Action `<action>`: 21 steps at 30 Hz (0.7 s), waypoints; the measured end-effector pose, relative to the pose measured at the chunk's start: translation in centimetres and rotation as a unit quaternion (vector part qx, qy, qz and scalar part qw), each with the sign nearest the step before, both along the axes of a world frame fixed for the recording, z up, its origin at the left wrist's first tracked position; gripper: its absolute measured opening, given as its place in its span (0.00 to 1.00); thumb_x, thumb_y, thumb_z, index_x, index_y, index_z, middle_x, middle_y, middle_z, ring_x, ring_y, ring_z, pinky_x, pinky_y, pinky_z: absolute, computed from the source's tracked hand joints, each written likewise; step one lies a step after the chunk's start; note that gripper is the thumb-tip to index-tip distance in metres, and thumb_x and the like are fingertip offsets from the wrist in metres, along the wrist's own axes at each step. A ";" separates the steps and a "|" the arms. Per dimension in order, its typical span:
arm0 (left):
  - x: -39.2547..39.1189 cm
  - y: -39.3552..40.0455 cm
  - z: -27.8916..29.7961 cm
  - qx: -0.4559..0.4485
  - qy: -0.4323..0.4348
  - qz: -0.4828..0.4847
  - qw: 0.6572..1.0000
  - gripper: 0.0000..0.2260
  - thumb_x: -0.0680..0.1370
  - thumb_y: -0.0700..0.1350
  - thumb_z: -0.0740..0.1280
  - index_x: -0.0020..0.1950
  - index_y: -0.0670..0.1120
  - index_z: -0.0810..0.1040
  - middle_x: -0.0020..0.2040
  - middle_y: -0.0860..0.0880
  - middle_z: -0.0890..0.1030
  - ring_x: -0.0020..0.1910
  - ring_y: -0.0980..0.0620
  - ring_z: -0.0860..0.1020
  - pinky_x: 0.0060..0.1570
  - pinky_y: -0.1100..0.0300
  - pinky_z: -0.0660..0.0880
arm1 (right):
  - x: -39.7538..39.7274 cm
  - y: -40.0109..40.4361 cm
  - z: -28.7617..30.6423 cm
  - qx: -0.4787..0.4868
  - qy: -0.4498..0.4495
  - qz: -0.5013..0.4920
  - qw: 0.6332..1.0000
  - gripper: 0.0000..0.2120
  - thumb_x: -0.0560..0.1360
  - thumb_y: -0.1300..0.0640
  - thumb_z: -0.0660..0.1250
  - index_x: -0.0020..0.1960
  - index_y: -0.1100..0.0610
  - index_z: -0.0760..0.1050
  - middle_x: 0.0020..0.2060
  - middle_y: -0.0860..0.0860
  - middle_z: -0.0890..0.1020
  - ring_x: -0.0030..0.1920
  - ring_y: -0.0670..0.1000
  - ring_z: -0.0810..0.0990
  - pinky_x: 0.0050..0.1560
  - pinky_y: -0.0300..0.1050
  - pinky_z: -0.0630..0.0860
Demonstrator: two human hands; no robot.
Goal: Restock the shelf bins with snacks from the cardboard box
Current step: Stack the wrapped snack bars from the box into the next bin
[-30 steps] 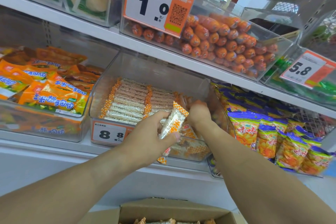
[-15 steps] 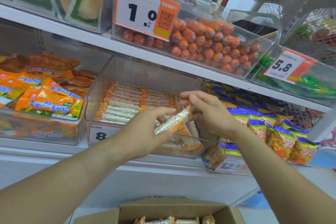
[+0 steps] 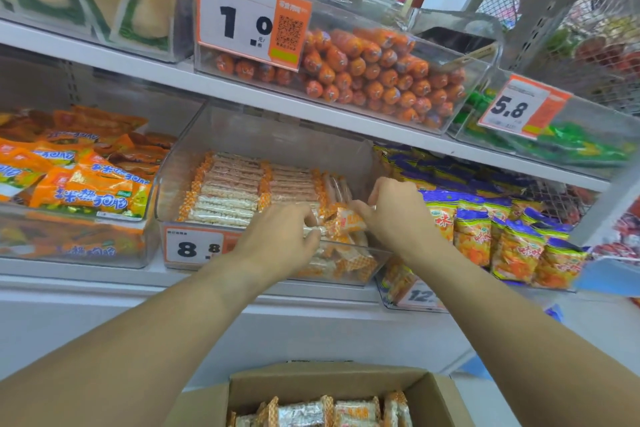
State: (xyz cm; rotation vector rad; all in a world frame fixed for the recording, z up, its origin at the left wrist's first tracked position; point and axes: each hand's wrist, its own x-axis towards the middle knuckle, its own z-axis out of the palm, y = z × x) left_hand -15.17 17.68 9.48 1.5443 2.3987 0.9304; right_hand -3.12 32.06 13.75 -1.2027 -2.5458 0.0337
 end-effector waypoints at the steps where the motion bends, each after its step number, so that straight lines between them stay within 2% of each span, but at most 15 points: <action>1: 0.1 0.1 0.0 0.002 -0.003 -0.001 1.000 0.10 0.80 0.50 0.65 0.59 0.49 0.80 0.61 0.50 0.81 0.63 0.48 0.76 0.62 0.51 0.73 | -0.2 0.2 -0.1 -0.002 -0.004 -0.008 1.000 0.18 0.77 0.44 0.71 0.47 0.61 0.77 0.42 0.59 0.80 0.45 0.59 0.77 0.39 0.46 0.69; 3: 0.0 0.2 0.1 0.011 -0.024 0.000 1.000 0.07 0.80 0.48 0.65 0.54 0.50 0.81 0.58 0.51 0.82 0.60 0.49 0.78 0.59 0.52 0.75 | -0.4 0.6 -0.6 -0.012 -0.015 -0.012 1.000 0.19 0.76 0.45 0.72 0.45 0.62 0.78 0.40 0.58 0.80 0.44 0.59 0.78 0.38 0.45 0.68; 6: -0.3 0.5 0.1 0.011 -0.048 0.007 0.999 0.06 0.79 0.48 0.64 0.49 0.51 0.82 0.54 0.52 0.83 0.56 0.50 0.79 0.55 0.52 0.77 | -1.6 1.5 -1.3 -0.055 -0.048 -0.019 0.997 0.20 0.74 0.43 0.72 0.46 0.61 0.79 0.44 0.58 0.81 0.47 0.59 0.80 0.40 0.44 0.70; 9: -0.5 0.8 -0.3 0.003 -0.058 0.004 0.998 0.06 0.79 0.48 0.65 0.47 0.51 0.82 0.52 0.52 0.83 0.55 0.49 0.79 0.55 0.50 0.78 | -2.8 2.3 -1.6 -0.111 -0.136 -0.028 0.984 0.19 0.72 0.45 0.73 0.51 0.60 0.80 0.48 0.58 0.83 0.47 0.58 0.81 0.43 0.44 0.74; 12: -0.7 1.0 -0.5 0.003 -0.063 -0.003 0.998 0.06 0.78 0.48 0.65 0.46 0.52 0.81 0.50 0.52 0.83 0.52 0.48 0.80 0.53 0.50 0.78 | -4.1 3.0 -2.3 -0.124 -0.234 -0.038 0.964 0.17 0.71 0.49 0.72 0.55 0.59 0.81 0.48 0.56 0.82 0.43 0.56 0.78 0.41 0.41 0.73; 15: -1.0 0.9 -0.6 0.006 -0.068 -0.011 0.998 0.06 0.78 0.47 0.65 0.45 0.51 0.81 0.47 0.53 0.83 0.50 0.49 0.80 0.52 0.50 0.79 | -5.1 3.6 -2.8 -0.135 -0.301 -0.047 0.943 0.17 0.74 0.51 0.70 0.56 0.61 0.81 0.43 0.54 0.80 0.39 0.54 0.77 0.36 0.40 0.71; 17: -1.1 0.8 -0.7 0.006 -0.070 -0.018 0.997 0.06 0.78 0.47 0.65 0.45 0.51 0.81 0.46 0.53 0.83 0.49 0.48 0.80 0.51 0.51 0.79 | -5.6 3.6 -2.5 -0.155 -0.316 -0.052 0.934 0.14 0.76 0.51 0.70 0.53 0.62 0.82 0.39 0.54 0.82 0.36 0.53 0.81 0.33 0.41 0.76; 19: -1.1 0.7 -0.6 0.001 -0.069 -0.025 0.997 0.06 0.78 0.47 0.65 0.45 0.51 0.82 0.47 0.52 0.83 0.49 0.48 0.81 0.52 0.51 0.79 | -6.1 3.4 -2.1 -0.192 -0.310 -0.064 0.929 0.12 0.76 0.54 0.72 0.50 0.64 0.83 0.41 0.55 0.86 0.41 0.55 0.86 0.41 0.46 0.83; 21: -1.1 0.5 -0.6 -0.003 -0.067 -0.030 0.997 0.07 0.78 0.47 0.65 0.45 0.51 0.82 0.46 0.52 0.83 0.49 0.48 0.80 0.52 0.50 0.79 | -6.5 3.5 -1.9 -0.217 -0.324 -0.061 0.919 0.15 0.75 0.52 0.74 0.52 0.64 0.84 0.43 0.55 0.87 0.43 0.54 0.86 0.48 0.46 0.82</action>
